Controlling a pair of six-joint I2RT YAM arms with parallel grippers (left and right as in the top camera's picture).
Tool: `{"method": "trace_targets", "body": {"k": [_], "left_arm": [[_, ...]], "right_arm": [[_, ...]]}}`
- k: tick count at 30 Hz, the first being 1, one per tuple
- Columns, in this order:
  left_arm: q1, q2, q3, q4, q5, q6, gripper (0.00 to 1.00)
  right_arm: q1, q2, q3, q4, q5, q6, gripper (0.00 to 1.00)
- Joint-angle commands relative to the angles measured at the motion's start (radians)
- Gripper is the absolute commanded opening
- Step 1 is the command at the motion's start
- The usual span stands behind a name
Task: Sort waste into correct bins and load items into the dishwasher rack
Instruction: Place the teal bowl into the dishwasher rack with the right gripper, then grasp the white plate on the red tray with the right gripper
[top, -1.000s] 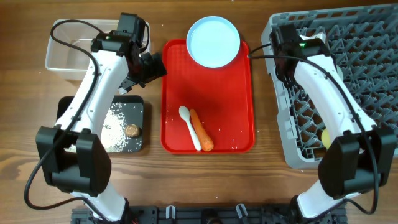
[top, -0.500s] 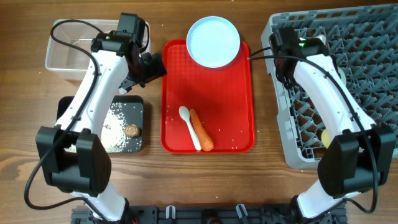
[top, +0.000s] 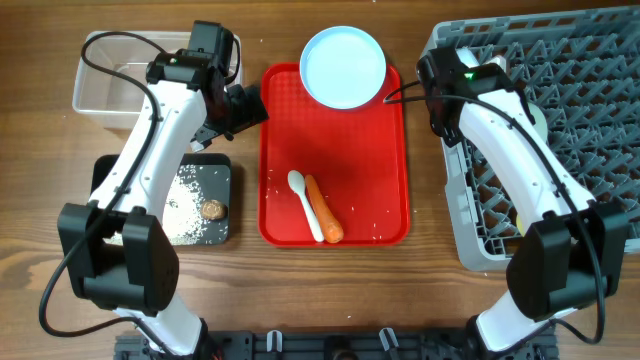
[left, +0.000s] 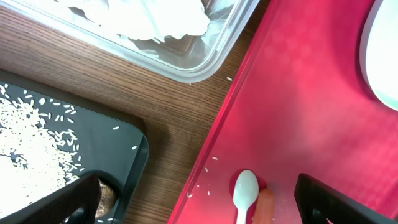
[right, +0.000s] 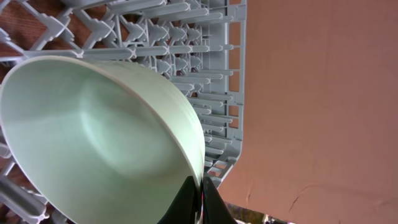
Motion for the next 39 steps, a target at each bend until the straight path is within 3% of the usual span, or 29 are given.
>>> {"method": "trace_targets", "body": {"k": [1,9,24,27,31,33,37,39], "left_arm": [[0.003,-0.016,-0.006,0.003,-0.01,-0.007,1.0],[0.003,-0.016,-0.006,0.003,-0.01,-0.007,1.0],[0.003,-0.016,-0.006,0.003,-0.01,-0.007,1.0],[0.003,-0.016,-0.006,0.003,-0.01,-0.007,1.0],[0.003,-0.016,-0.006,0.003,-0.01,-0.007,1.0],[0.003,-0.016,-0.006,0.003,-0.01,-0.007,1.0],[0.003,-0.016,-0.006,0.003,-0.01,-0.007,1.0],[0.003,-0.016,-0.006,0.003,-0.01,-0.007,1.0]], "right_arm": [[0.006,0.026,-0.004,-0.003,0.058,-0.004,0.04],[0.006,0.026,-0.004,0.024,0.121,-0.058,0.04],[0.006,0.06,-0.004,0.058,0.057,-0.105,0.04],[0.006,0.06,-0.004,0.046,-0.049,-0.108,0.15],[0.019,0.06,-0.004,0.028,-0.092,-0.107,0.16],[0.041,0.06,-0.004,0.027,-0.092,-0.107,0.23],[0.117,0.06,-0.003,-0.004,-0.096,-0.107,0.65],[0.153,0.06,-0.003,-0.02,-0.153,-0.107,0.77]]}}
